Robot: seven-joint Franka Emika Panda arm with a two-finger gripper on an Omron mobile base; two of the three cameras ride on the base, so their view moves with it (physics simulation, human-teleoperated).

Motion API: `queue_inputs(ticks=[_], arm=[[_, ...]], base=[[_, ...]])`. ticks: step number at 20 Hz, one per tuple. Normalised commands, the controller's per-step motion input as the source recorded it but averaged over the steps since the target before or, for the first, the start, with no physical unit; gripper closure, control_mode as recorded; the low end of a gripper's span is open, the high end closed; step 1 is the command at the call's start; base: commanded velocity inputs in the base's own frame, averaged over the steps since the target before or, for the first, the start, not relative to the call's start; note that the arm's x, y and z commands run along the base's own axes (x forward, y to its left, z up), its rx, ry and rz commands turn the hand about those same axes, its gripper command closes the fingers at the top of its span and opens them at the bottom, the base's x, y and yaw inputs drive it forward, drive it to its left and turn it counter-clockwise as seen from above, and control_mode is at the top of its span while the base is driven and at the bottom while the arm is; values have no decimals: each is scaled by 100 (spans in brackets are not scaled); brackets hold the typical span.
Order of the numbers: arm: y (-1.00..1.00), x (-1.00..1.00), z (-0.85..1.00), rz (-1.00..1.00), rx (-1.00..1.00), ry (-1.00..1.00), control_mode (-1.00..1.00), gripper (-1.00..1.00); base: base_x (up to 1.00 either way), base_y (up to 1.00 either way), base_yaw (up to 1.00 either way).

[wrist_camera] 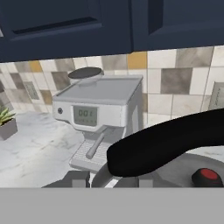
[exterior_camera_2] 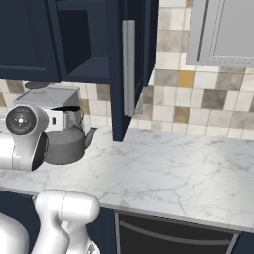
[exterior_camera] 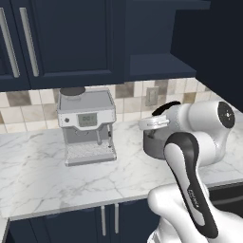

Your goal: Open the cabinet, pick the kettle from the cabinet, and place it in the sink.

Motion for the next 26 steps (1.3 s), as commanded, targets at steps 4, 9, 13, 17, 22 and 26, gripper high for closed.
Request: queue_inputs(ticks=[4, 9, 13, 17, 22, 26], arm=[[0, 0, 0, 0, 0, 0, -100, 100], [0, 0, 0, 0, 0, 0, -100, 100], [0, 0, 0, 0, 0, 0, -100, 100], [0, 0, 0, 0, 0, 0, 100, 100], [0, 0, 0, 0, 0, 0, 100, 100], [0, 0, 0, 0, 0, 0, 100, 100]], base=[[0, 0, 0], [0, 0, 0], [0, 0, 0], [0, 0, 0], [0, 0, 0], [0, 0, 0]])
